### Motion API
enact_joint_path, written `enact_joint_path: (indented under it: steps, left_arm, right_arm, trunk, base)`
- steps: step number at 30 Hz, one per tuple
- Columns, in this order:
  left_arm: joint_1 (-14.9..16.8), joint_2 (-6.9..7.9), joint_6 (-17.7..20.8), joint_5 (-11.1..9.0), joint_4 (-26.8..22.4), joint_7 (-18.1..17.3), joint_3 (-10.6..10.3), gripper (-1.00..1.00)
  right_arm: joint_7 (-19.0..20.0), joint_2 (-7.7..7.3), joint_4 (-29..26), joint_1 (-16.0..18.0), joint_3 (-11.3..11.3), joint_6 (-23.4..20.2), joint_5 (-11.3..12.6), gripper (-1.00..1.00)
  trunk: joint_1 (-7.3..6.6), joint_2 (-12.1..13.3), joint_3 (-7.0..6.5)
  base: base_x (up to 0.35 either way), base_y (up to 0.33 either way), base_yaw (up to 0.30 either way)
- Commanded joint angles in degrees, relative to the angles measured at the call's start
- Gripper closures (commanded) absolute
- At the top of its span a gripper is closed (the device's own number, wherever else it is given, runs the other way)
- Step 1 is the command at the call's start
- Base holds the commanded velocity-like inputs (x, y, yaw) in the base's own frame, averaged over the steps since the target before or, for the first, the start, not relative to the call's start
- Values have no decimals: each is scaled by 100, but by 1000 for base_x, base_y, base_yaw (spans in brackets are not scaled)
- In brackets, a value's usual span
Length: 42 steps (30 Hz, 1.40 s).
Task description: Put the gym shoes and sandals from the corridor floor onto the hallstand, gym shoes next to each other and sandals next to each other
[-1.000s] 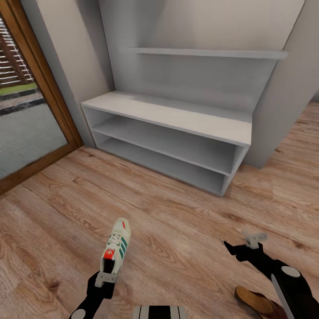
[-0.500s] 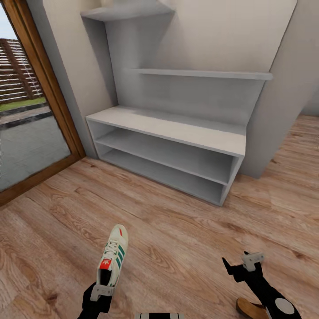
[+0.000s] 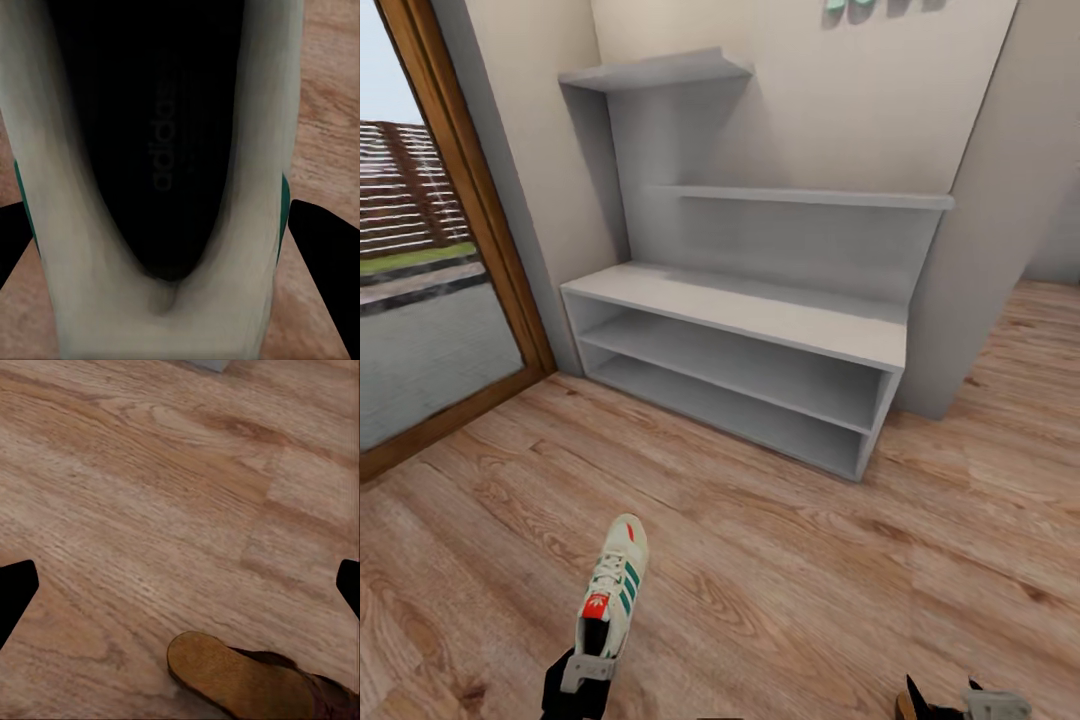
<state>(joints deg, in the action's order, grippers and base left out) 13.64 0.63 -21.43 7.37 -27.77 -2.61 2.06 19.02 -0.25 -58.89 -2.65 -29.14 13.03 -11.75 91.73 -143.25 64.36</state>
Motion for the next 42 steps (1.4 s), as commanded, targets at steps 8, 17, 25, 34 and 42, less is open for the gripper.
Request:
enact_joint_path:
  steps: [8, 17, 25, 34, 42]
  left_arm:
    - [-11, -2, -20, -171, 7, -28, 15, 100]
    - [-11, -10, -20, -174, 16, -31, 13, 100]
    - [-13, -11, -28, -181, 17, -34, 13, 100]
    - [-25, -11, -236, -183, 38, -37, 13, 100]
    - [-28, -11, -306, -183, 52, -37, 13, 100]
  right_arm:
    - [32, 124, 148, -7, -186, 83, -46, -100]
    - [32, 130, 149, -7, -188, 86, -46, -100]
    - [32, 130, 152, -7, -188, 86, -48, -100]
    - [23, 130, 150, -7, -197, 131, -46, -100]
    - [23, 130, 150, -7, -197, 196, -46, -100]
  trunk:
    - [-1, -1, 3]
    - [-1, -1, 3]
    - [-1, -1, 3]
    - [-1, -1, -14]
    - [-1, -1, -31]
  base:
    - [0, 0, -247]
    - [71, 163, -297]
    - [115, 289, -298]
    - [132, 294, -298]
    - [182, 294, -298]
